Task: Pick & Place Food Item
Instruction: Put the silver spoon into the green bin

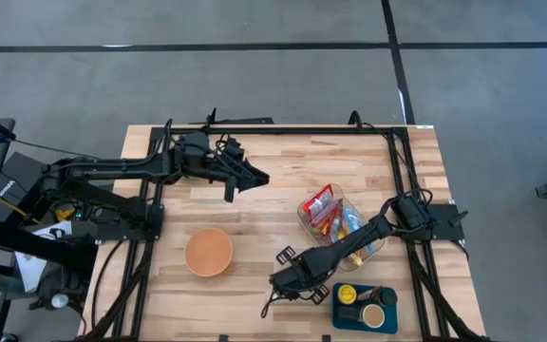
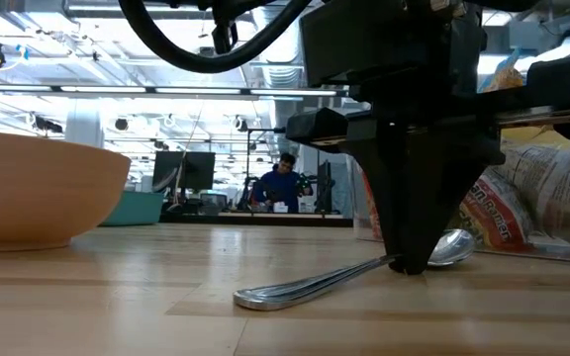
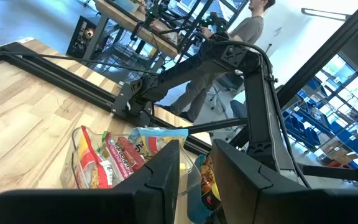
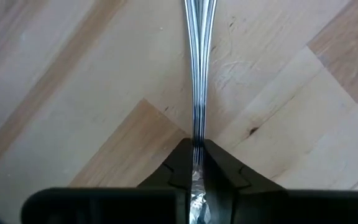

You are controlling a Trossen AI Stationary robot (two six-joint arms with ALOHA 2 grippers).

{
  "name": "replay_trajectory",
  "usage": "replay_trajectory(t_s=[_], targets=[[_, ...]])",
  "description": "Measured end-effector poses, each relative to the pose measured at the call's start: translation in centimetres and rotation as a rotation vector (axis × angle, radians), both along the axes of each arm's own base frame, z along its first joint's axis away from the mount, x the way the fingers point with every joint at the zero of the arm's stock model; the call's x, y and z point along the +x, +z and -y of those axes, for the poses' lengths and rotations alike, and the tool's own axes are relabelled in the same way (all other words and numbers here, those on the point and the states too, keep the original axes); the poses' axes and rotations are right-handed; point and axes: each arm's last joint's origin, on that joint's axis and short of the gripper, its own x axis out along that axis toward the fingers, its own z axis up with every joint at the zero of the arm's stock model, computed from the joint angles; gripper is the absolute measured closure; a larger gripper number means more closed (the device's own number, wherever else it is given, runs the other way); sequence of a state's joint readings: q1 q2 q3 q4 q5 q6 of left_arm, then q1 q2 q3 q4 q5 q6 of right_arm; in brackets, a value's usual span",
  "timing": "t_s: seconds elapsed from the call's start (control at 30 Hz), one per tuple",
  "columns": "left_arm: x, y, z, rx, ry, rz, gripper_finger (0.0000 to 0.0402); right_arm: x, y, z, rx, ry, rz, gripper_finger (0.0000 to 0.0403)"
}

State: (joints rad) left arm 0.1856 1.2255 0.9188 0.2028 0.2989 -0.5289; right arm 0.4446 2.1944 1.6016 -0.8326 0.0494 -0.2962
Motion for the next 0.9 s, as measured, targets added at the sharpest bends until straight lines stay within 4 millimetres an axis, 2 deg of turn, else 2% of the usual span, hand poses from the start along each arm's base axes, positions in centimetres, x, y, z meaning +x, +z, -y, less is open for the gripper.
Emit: replay_trajectory(t_s=[0.17,0.37,0.67,0.9], targets=[[0.0,0.0,0.0,0.0,0.0,0.0,0.0311,0.1,0.3,0.1,0.001,-0.002,0.01,0.0396],[0.0,0.0,0.0,0.0,0.0,0.0,0.0311,0.4,1.2,0.8,-0.024,-0.006,0.057,0.0395],[0.0,0.0,0.0,0.0,0.0,0.0,0.0311,1.7,5.5,0.9,-0.011,0.007,0.116,0.0398],[0.0,0.0,0.0,0.0,-0.001,0.0,0.0311,1.9,9.2,1.6,-0.036,0.003,0.081,0.0399]])
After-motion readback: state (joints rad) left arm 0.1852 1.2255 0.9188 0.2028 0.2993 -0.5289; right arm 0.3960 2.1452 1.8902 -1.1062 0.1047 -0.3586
